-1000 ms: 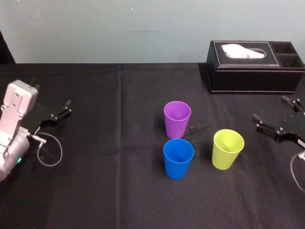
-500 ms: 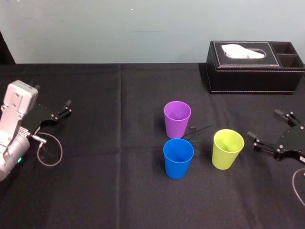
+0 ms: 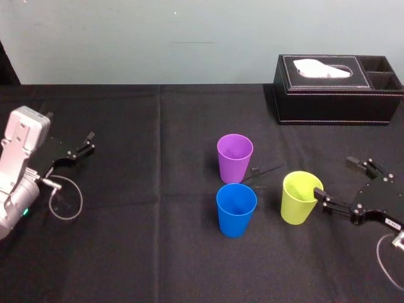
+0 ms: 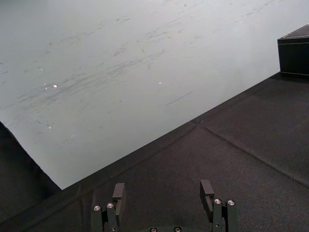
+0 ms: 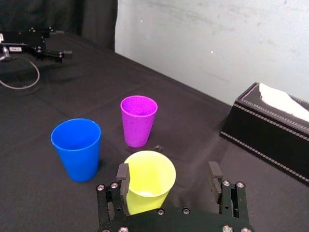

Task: Stack the three plastic cups sequentially using one hand.

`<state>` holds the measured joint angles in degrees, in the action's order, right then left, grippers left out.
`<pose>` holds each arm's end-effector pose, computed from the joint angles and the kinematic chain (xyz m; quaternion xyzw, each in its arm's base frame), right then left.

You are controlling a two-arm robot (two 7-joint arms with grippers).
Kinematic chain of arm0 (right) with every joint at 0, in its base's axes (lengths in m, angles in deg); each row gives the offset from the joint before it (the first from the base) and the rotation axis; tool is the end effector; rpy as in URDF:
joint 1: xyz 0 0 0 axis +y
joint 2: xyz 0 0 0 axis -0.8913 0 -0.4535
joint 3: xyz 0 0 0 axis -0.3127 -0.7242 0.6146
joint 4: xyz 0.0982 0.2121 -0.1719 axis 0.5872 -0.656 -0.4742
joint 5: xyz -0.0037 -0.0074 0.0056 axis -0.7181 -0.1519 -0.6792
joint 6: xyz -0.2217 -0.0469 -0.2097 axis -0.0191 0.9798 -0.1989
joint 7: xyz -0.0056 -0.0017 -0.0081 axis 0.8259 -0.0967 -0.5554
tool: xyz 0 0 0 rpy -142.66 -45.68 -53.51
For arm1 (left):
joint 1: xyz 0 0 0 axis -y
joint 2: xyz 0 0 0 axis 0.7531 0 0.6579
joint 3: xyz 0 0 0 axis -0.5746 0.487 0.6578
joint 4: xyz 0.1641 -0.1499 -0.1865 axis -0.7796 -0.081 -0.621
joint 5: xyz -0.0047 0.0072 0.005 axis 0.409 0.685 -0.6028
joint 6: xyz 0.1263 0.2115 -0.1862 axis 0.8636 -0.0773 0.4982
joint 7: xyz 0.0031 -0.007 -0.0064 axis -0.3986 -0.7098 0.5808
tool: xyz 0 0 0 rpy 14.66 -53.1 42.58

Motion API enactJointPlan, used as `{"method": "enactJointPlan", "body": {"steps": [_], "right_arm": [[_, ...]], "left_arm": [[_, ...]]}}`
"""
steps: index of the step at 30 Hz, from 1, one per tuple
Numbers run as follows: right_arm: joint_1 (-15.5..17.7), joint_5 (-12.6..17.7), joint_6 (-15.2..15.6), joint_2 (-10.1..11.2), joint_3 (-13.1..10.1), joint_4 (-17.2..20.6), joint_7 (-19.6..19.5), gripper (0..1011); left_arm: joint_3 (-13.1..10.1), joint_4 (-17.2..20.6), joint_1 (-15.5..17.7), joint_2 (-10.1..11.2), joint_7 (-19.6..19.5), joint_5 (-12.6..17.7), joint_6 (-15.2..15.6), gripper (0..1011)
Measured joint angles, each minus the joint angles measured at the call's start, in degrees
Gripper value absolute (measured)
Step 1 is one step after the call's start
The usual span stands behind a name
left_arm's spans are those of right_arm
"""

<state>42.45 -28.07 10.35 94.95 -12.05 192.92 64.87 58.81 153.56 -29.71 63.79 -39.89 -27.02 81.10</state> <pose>0.2613 -0.1303 -0.2367 -0.1390 -0.0593 -0.4353 0.8875 0.3580 0.0826 -0.3022 0.1416 -0.1323 0.5800 0.7913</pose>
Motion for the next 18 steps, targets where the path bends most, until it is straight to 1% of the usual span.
{"method": "enactJointPlan", "body": {"steps": [4, 8, 11, 18], "right_arm": [[0.1, -0.4, 1.5, -0.1, 0.3, 0.3, 0.4, 1000], [0.9, -1.4, 3.2, 0.1, 0.3, 1.1, 0.5, 1000], [1.9, -1.8, 4.2, 0.1, -0.3, 1.9, 0.4, 1000], [3.7, -2.2, 5.4, 0.1, -1.5, 2.7, 0.4, 1000]], "left_arm": [[0.0, 0.0, 0.0, 0.0, 0.0, 0.0, 0.0, 1011], [0.0, 0.0, 0.0, 0.0, 0.0, 0.0, 0.0, 1011], [0.0, 0.0, 0.0, 0.0, 0.0, 0.0, 0.0, 1012], [0.0, 0.0, 0.0, 0.0, 0.0, 0.0, 0.0, 1011]]}}
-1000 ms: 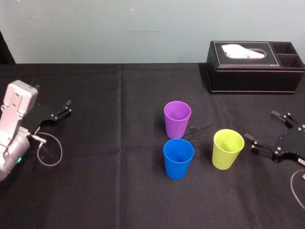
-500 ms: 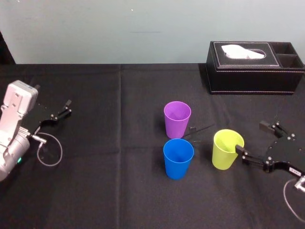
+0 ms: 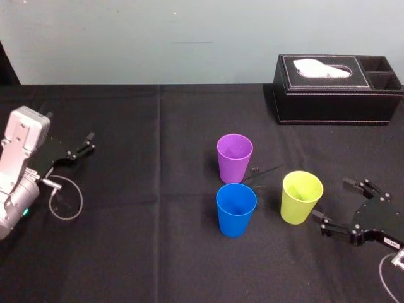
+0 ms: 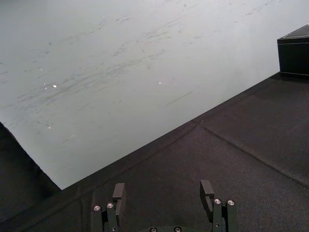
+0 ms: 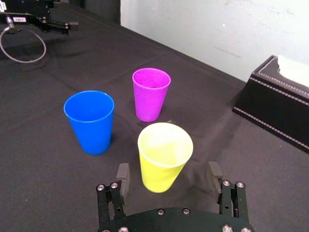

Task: Stack the three plastic cups sequentially using one hand.

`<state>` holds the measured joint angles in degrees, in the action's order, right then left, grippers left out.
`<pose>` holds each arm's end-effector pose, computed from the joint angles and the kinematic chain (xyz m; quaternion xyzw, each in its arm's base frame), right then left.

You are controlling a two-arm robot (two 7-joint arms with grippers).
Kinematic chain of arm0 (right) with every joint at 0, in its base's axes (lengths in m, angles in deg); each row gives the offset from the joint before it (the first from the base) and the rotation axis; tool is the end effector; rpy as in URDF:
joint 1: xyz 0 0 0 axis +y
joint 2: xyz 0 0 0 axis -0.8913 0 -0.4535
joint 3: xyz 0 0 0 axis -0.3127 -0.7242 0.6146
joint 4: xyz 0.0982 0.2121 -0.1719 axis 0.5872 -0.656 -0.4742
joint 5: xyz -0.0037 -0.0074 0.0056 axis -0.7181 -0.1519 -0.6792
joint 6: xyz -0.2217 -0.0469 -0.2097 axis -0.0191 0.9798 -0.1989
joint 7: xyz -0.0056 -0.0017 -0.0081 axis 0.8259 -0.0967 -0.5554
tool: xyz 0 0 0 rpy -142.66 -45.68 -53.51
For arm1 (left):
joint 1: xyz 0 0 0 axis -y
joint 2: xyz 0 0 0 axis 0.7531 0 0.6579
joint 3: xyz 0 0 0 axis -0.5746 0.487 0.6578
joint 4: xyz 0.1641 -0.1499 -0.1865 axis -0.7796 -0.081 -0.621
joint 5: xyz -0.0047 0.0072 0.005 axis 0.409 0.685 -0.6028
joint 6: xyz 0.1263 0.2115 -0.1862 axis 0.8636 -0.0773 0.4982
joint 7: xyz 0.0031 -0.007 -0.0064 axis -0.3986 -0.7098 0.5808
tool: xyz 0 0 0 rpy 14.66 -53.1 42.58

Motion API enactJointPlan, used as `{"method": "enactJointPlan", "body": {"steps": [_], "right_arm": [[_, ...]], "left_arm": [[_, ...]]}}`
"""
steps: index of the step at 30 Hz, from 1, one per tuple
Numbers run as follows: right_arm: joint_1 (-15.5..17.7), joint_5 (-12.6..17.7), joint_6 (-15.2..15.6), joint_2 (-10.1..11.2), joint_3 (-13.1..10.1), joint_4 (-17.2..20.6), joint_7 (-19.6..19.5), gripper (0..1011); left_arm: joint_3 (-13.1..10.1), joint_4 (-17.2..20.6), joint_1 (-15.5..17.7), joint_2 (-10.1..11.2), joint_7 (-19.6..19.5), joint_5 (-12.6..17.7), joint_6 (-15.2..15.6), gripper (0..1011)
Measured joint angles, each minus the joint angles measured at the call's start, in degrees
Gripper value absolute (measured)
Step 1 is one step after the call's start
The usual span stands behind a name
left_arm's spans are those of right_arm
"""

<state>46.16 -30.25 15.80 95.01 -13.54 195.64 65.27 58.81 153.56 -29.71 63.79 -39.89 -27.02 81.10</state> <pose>0.2471 -0.1256 -0.2376 -0.1842 -0.0318 -0.4264 0.8850 0.3580 0.0826 -0.3022 0.1416 -0.1323 0.5800 0.7913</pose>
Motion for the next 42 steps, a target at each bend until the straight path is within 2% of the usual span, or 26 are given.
{"method": "enactJointPlan", "body": {"steps": [16, 32, 42], "right_arm": [[-0.9, -0.6, 2.0, -3.1, 0.7, -2.3, 1.7, 1000], [-4.9, -1.2, 1.8, -6.3, 2.7, -6.0, 5.2, 1000], [-7.2, -1.8, 1.4, -7.6, 4.4, -7.9, 5.9, 1000]], "left_arm": [[0.0, 0.0, 0.0, 0.0, 0.0, 0.0, 0.0, 1011], [0.0, 0.0, 0.0, 0.0, 0.0, 0.0, 0.0, 1011], [0.0, 0.0, 0.0, 0.0, 0.0, 0.0, 0.0, 1011]]}}
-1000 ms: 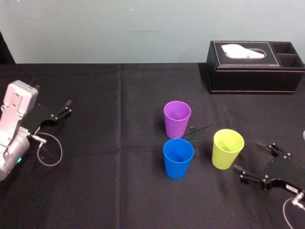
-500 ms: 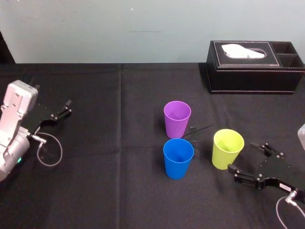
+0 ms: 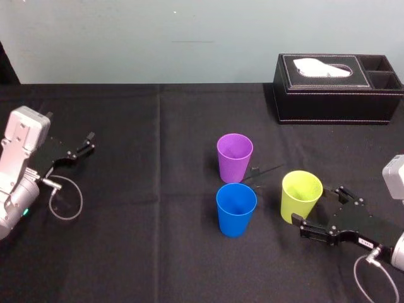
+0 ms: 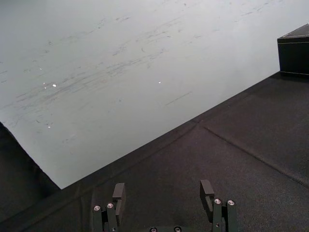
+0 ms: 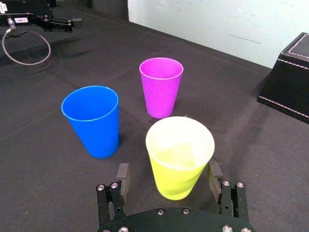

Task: Stack the three plastic cups sequentially using one hand.

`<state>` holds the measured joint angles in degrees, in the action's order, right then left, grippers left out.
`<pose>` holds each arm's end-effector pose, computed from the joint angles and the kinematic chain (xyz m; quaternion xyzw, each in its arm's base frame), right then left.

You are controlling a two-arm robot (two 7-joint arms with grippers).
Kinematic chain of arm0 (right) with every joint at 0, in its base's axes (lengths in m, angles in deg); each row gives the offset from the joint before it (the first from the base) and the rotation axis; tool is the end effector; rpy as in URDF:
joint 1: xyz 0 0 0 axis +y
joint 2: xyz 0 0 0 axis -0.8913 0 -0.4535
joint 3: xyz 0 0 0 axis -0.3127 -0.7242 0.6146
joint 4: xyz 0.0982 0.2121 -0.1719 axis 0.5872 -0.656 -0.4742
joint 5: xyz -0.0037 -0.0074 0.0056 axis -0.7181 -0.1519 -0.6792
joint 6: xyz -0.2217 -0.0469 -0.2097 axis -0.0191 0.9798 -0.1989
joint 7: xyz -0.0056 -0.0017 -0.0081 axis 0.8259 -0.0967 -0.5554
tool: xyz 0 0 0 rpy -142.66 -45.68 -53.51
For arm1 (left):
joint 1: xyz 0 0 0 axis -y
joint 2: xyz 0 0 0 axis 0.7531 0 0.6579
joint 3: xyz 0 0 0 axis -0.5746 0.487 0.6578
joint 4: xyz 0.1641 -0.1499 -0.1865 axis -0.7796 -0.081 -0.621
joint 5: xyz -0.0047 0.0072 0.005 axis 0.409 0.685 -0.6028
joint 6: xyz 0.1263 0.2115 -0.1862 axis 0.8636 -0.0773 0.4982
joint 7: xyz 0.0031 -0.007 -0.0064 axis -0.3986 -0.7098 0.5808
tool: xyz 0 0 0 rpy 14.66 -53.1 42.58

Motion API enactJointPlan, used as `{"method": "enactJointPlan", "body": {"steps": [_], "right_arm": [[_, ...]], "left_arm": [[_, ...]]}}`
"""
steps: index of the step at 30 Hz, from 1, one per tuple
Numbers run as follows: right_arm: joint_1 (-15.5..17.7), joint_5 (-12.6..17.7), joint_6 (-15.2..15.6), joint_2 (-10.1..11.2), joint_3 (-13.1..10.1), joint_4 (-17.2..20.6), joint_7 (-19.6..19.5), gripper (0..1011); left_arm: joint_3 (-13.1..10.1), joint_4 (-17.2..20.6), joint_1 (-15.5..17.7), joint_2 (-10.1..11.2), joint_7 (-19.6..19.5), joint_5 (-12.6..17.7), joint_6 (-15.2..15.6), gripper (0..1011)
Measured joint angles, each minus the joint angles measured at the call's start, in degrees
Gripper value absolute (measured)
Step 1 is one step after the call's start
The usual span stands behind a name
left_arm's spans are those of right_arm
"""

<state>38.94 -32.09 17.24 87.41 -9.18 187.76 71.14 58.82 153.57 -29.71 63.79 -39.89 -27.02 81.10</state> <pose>0.2697 -0.1144 -0.2691 -0.1652 0.0140 -0.4108 0.8965 0.3580 0.0826 -0.3021 0.1415 -0.1324 0.5800 0.7912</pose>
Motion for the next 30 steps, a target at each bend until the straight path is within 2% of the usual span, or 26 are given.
{"method": "enactJointPlan", "body": {"steps": [16, 30], "right_arm": [[-3.9, -0.4, 0.4, -2.1, 2.4, -2.4, 0.1, 1000], [-6.6, -2.7, -0.4, -4.3, 4.1, -5.4, -1.2, 1000]], "left_arm": [[0.0, 0.0, 0.0, 0.0, 0.0, 0.0, 0.0, 1012], [0.0, 0.0, 0.0, 0.0, 0.0, 0.0, 0.0, 1011]]}}
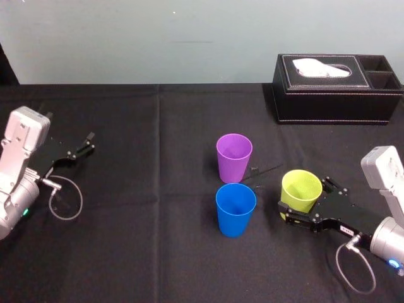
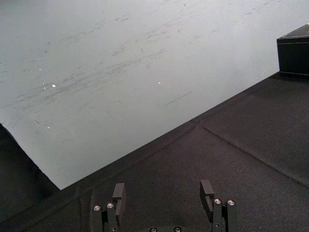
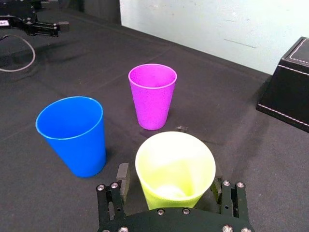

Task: Stack the three plastic cups sequentially using one hand.

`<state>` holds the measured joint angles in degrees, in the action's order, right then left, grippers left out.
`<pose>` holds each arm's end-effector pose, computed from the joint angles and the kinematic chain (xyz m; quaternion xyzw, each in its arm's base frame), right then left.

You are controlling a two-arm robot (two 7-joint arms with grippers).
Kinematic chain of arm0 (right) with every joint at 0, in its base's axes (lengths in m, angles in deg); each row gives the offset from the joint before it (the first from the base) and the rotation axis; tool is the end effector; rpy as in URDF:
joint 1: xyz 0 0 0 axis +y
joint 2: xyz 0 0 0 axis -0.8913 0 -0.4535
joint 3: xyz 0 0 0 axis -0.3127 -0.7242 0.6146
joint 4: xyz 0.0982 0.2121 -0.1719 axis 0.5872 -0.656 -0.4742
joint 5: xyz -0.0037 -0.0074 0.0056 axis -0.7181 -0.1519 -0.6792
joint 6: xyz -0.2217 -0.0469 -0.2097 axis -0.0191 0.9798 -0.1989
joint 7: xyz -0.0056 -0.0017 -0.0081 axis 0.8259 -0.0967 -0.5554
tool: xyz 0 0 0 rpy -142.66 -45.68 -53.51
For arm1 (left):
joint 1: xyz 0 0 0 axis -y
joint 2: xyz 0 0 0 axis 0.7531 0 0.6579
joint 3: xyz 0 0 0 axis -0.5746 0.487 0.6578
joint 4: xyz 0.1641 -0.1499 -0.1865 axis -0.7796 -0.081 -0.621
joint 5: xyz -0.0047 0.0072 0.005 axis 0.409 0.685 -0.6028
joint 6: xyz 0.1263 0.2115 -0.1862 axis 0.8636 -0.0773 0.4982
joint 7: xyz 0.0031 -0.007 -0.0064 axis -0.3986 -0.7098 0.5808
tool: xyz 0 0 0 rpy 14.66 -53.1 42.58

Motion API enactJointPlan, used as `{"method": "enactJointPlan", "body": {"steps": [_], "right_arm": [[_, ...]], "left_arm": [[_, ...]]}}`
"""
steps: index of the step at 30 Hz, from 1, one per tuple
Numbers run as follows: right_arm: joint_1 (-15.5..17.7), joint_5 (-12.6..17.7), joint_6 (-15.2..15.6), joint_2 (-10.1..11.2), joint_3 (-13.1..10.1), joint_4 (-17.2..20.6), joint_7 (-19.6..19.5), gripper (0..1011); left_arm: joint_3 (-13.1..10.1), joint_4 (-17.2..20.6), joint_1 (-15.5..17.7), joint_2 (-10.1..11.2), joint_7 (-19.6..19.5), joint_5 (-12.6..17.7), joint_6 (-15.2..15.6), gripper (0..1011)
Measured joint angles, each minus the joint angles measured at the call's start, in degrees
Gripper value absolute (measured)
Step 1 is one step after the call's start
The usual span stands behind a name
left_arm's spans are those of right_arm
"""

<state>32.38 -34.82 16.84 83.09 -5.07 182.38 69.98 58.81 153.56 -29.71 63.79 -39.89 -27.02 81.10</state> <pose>0.2940 -0.0972 -0.2822 -0.1562 0.0080 -0.4224 0.8928 0.3580 0.0826 -0.3022 0.1416 -0.1323 0.5800 0.7913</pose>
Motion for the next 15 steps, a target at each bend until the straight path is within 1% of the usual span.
{"method": "enactJointPlan", "body": {"steps": [3, 12, 13, 15], "right_arm": [[-0.3, -0.2, -0.3, -0.5, 0.1, -0.5, -0.2, 1000], [-0.2, -0.1, -0.3, -0.3, 0.1, -0.3, -0.2, 1000], [-0.2, -0.1, -0.3, -0.3, 0.1, -0.3, -0.2, 997], [-0.2, -0.1, -0.2, -0.3, 0.0, -0.2, -0.2, 955]], "left_arm": [[0.0, 0.0, 0.0, 0.0, 0.0, 0.0, 0.0, 1012], [0.0, 0.0, 0.0, 0.0, 0.0, 0.0, 0.0, 1011], [0.0, 0.0, 0.0, 0.0, 0.0, 0.0, 0.0, 1012], [0.0, 0.0, 0.0, 0.0, 0.0, 0.0, 0.0, 1011]]}}
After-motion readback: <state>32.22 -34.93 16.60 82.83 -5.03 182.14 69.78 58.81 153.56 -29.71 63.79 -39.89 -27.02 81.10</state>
